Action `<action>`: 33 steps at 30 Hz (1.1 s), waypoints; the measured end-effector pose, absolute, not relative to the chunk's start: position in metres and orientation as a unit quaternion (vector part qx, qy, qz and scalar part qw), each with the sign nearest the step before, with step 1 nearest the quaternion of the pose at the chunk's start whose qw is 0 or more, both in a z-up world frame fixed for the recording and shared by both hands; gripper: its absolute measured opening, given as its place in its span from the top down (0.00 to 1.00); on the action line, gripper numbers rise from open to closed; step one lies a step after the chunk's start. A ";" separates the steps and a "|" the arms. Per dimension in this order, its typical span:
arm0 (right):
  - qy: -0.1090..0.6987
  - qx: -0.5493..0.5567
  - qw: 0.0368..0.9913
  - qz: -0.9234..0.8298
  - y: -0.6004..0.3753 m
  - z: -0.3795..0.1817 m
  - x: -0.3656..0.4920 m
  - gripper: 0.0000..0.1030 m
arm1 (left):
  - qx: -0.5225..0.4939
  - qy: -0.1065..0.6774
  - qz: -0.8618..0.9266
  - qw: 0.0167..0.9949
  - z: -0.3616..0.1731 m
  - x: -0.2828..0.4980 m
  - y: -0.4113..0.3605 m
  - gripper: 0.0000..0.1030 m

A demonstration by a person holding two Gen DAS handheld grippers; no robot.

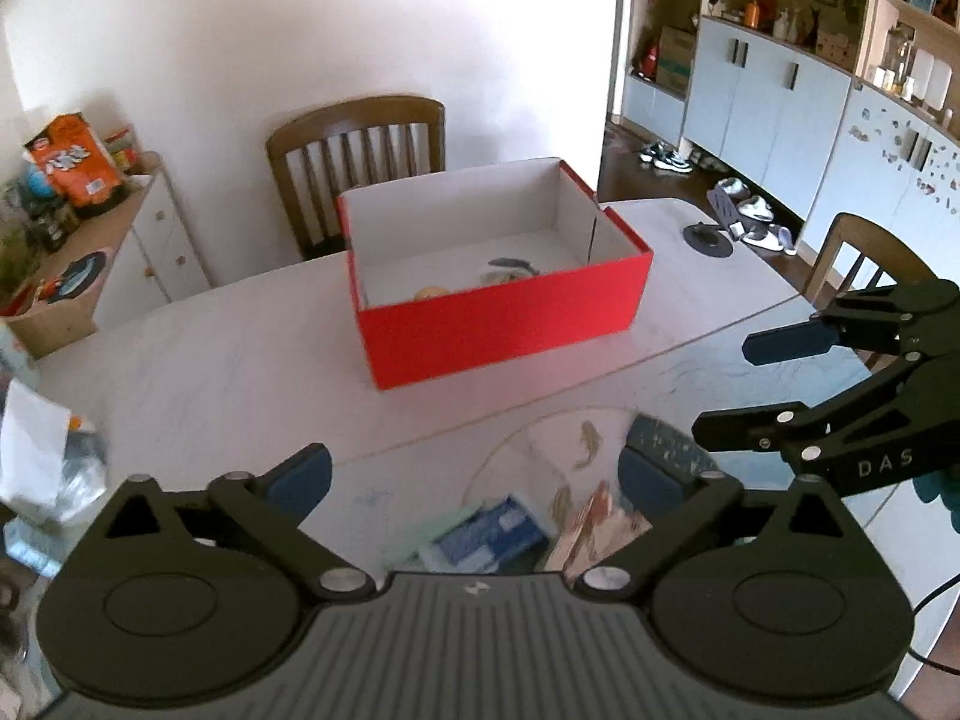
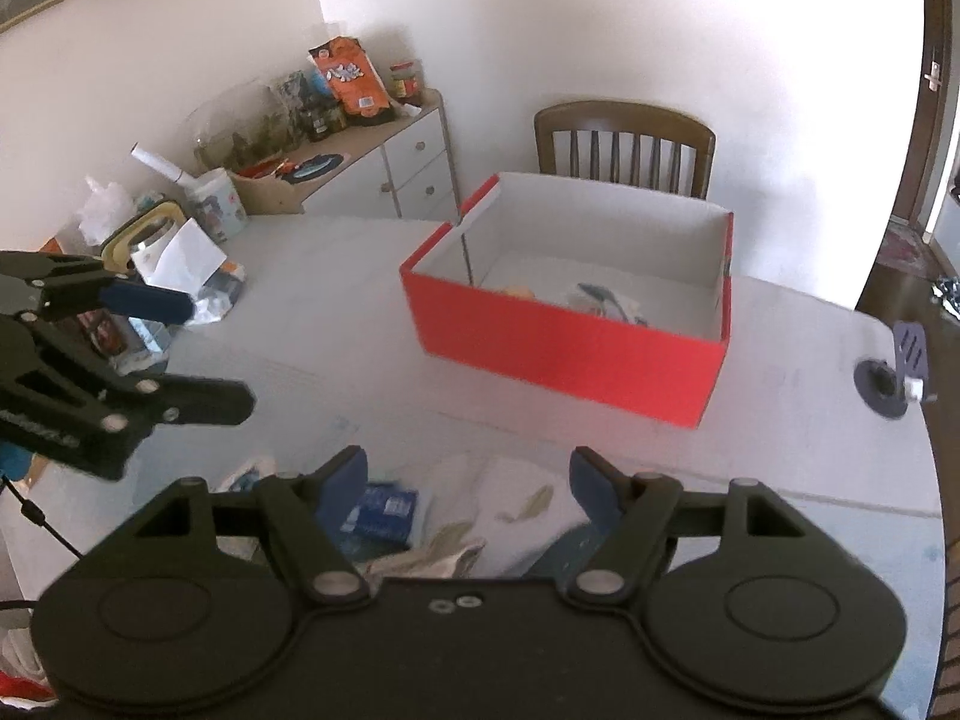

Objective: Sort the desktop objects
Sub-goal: 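Withdraw both tools from the red box back over the table, then approach the printed white wrapper with the left tool while the right tool approaches the silver pouch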

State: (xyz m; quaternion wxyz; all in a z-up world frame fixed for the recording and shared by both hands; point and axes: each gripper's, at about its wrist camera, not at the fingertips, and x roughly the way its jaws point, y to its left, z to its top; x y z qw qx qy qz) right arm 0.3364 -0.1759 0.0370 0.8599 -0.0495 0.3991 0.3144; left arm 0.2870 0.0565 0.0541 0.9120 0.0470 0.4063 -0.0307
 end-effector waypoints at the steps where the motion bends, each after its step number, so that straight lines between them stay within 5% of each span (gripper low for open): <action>1: 0.399 -0.051 0.860 0.314 -0.175 0.035 0.330 0.27 | 0.046 0.407 -0.033 0.912 0.052 0.279 0.057 0.00; 33: 0.404 -0.065 0.874 0.263 -0.164 -0.033 0.268 0.26 | 0.010 0.469 0.005 0.883 -0.045 0.134 0.058 0.00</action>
